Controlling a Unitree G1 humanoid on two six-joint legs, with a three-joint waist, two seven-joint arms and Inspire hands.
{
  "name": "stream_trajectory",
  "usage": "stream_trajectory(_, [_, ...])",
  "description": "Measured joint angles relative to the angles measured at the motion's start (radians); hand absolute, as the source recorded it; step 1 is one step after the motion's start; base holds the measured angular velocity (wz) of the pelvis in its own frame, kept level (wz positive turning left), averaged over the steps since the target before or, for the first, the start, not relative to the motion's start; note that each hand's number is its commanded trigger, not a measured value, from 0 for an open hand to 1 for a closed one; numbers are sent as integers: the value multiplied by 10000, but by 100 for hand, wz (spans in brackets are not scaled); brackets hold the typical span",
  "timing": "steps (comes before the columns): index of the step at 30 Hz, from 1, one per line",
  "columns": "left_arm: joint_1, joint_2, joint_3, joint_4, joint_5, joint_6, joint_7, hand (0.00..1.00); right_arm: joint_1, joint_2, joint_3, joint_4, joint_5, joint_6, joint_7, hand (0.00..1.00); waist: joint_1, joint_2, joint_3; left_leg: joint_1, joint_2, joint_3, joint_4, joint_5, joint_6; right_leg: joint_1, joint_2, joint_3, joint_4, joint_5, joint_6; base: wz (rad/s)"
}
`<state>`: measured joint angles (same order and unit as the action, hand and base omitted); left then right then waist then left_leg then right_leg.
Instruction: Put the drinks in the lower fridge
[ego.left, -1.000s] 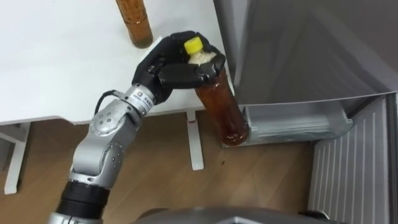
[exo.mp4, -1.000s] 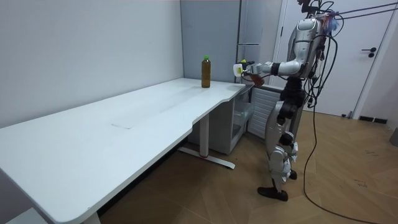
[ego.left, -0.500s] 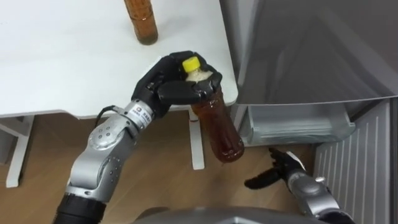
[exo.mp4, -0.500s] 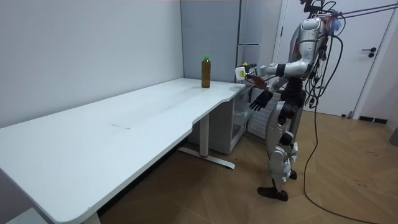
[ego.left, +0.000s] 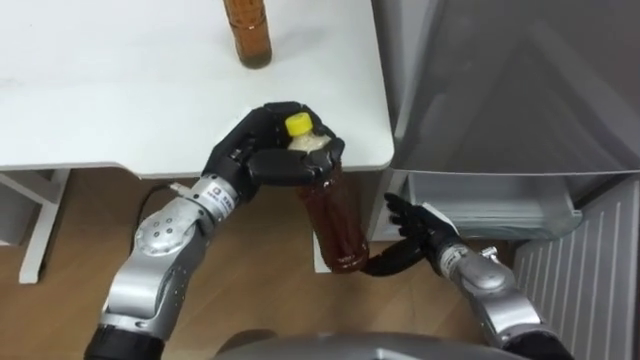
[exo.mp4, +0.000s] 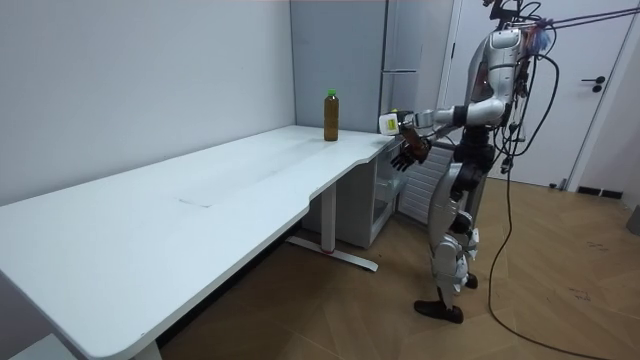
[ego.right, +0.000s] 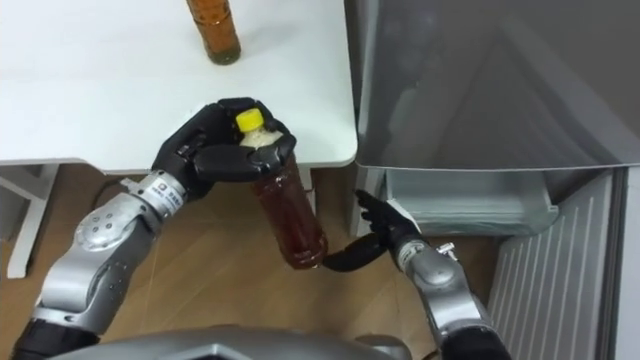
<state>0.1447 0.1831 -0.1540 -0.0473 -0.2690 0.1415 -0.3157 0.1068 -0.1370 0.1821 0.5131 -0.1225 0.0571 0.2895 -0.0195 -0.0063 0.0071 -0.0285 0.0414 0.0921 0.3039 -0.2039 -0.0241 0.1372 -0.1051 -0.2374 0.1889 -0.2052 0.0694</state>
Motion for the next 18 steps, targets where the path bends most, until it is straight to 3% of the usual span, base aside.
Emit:
stream_trajectory(4, [34,24,351,0,1149,-447,231,100,102,-64,0,-233,-22,-161,898,0,27,-151,-10,70,-7,-27,3,0,0,98,-3,-68,7,1,-1,3])
stream_trajectory(9, [63,13,566,-1,1827,-990,706,100,166,-417,-75,-538,75,-246,1715,0,321,-303,51,149,-14,-87,21,-6,-3,185,0,-117,0,1,-1,1])
stream_trajectory(13, [61,52,641,-13,2507,-1280,900,100,249,-669,-80,-1350,77,-276,2397,0,566,-346,11,61,-13,-130,-12,-4,-3,65,11,-131,1,1,-1,0])
stream_trajectory(18, [61,141,740,-13,3053,-1507,1020,100,249,-667,-64,-1461,79,-368,3067,0,782,-451,-22,3,-14,-166,26,-3,-1,63,11,-153,39,7,-11,1])
